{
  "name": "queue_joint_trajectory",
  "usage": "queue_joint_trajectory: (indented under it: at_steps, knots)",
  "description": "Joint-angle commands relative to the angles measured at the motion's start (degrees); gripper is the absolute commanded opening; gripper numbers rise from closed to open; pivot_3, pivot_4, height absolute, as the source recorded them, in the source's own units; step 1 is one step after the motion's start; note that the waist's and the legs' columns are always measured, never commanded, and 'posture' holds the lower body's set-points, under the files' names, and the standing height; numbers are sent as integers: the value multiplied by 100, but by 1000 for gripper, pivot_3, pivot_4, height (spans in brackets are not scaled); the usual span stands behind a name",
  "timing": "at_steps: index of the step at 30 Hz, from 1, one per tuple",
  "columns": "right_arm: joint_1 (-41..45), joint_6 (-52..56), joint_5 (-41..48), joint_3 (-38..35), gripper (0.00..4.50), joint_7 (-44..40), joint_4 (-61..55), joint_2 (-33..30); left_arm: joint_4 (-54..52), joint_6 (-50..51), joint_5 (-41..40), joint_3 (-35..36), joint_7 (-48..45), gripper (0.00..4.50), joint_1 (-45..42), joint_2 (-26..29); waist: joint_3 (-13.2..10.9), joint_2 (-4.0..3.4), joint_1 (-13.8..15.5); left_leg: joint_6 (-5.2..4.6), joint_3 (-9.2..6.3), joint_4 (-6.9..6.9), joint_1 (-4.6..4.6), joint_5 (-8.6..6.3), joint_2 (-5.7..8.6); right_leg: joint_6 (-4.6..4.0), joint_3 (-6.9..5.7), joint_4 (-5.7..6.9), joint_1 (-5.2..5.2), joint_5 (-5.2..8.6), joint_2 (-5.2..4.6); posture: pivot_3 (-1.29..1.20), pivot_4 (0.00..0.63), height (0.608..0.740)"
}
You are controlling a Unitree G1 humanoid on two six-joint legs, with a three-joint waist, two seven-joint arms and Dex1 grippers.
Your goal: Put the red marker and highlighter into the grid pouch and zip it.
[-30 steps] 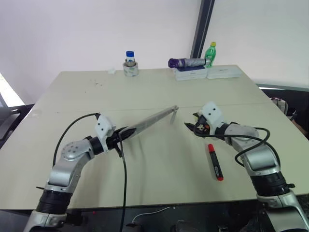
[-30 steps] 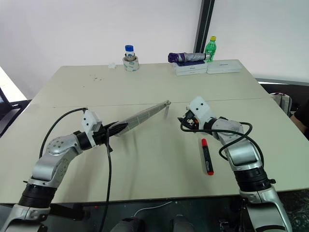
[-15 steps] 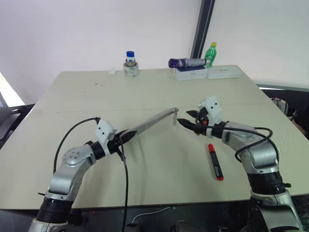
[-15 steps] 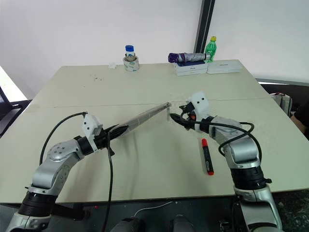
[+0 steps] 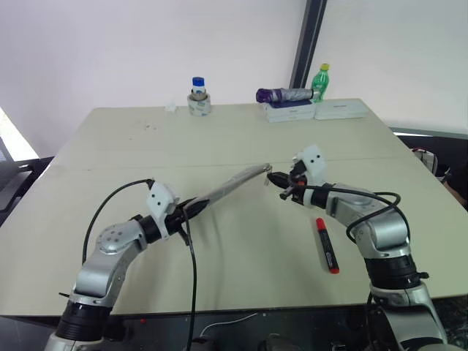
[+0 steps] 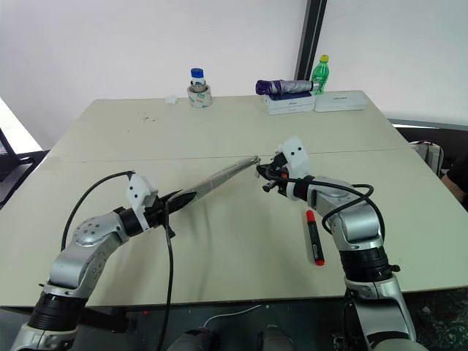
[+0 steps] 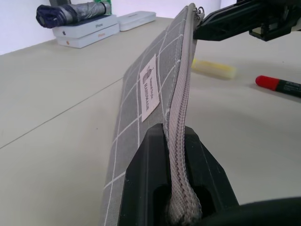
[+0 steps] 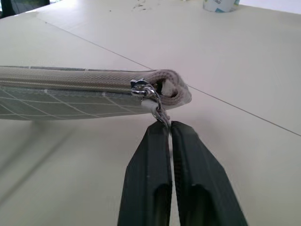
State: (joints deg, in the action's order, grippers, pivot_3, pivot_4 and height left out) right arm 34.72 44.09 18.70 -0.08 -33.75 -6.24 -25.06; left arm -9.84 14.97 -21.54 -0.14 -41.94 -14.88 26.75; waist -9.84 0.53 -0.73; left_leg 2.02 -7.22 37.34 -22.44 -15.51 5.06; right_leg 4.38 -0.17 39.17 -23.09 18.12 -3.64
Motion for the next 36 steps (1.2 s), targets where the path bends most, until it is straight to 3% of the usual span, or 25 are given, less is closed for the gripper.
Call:
queue_joint_trajectory:
  at_steps: [1,18,28,36]
  knots:
    - [220,40,15,66,89,130,-219,106,-293,125,69,-82,232,0,-74,-137,0,0,0,0,0,0,0,0,0,0,0,0,0,0,0,0,150,740]
    - [181,716,362,848,89,-49,-1333,303,-588,447,409,-628,781,0,-157,-762,0,0,7,0,0,0,0,0,0,0,0,0,0,0,0,0,150,740]
    - [-38,853,687,1468,89,-798,-2193,-174,-488,486,542,-771,967,0,-326,-1054,0,1,9,0,0,0,0,0,1,0,0,-1,1,0,0,0,150,740]
    - [-68,806,622,1529,89,-783,-2279,-199,-454,484,561,-752,983,0,-365,-1118,0,1,9,0,-1,-1,0,0,1,0,0,-1,0,0,0,0,150,740]
